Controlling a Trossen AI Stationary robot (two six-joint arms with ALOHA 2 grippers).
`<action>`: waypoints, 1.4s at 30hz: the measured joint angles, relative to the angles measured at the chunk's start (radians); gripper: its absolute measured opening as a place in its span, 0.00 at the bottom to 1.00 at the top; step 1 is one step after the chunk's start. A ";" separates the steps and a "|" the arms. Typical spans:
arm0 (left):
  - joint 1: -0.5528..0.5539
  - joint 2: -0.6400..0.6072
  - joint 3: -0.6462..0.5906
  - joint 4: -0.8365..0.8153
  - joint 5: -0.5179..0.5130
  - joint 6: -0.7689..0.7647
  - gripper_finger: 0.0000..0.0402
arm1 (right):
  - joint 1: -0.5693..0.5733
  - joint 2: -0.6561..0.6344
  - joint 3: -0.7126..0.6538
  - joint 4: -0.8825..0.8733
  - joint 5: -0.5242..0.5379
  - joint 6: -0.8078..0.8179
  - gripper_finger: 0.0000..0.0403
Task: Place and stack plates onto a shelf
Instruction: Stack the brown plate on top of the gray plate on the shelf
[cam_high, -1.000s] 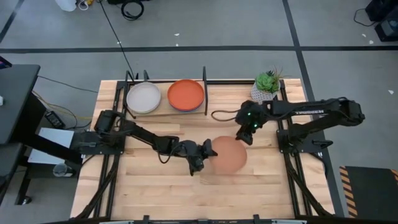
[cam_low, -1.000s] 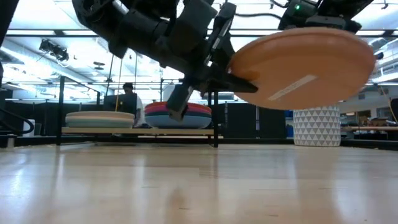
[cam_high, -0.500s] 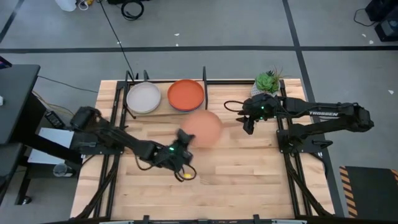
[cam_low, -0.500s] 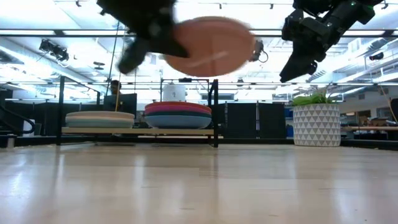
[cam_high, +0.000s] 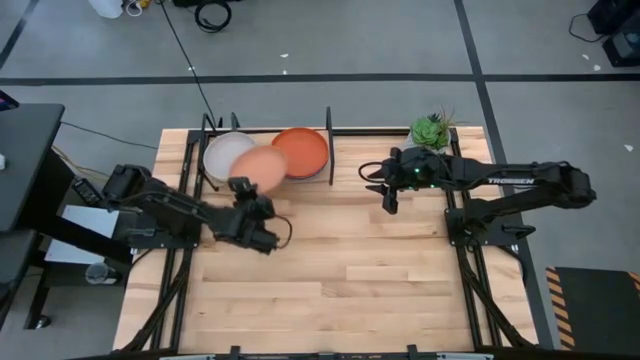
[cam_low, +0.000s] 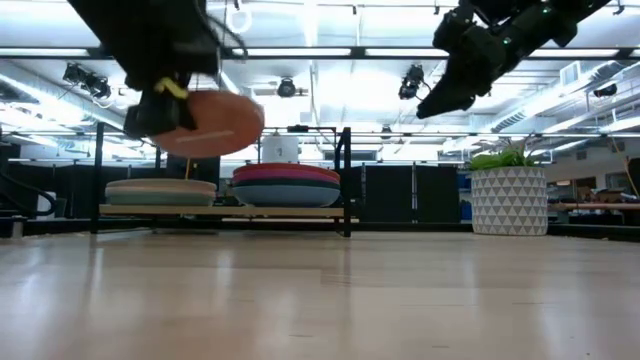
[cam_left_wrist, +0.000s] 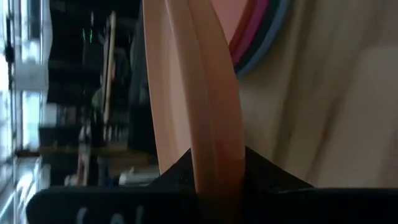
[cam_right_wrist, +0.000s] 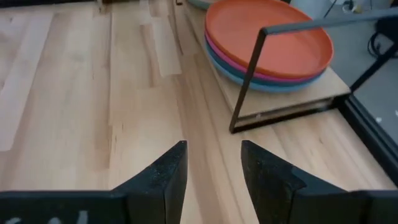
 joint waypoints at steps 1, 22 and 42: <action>0.022 0.000 -0.008 -0.015 0.006 -0.011 0.15 | 0.000 0.009 0.000 0.013 0.000 -0.009 0.39; 0.441 0.000 -0.116 0.013 0.150 0.045 0.17 | -0.010 0.094 0.000 0.022 -0.030 -0.022 0.39; 0.435 -0.171 -0.085 0.203 0.455 0.264 0.50 | -0.009 0.094 0.000 0.012 -0.078 -0.014 0.39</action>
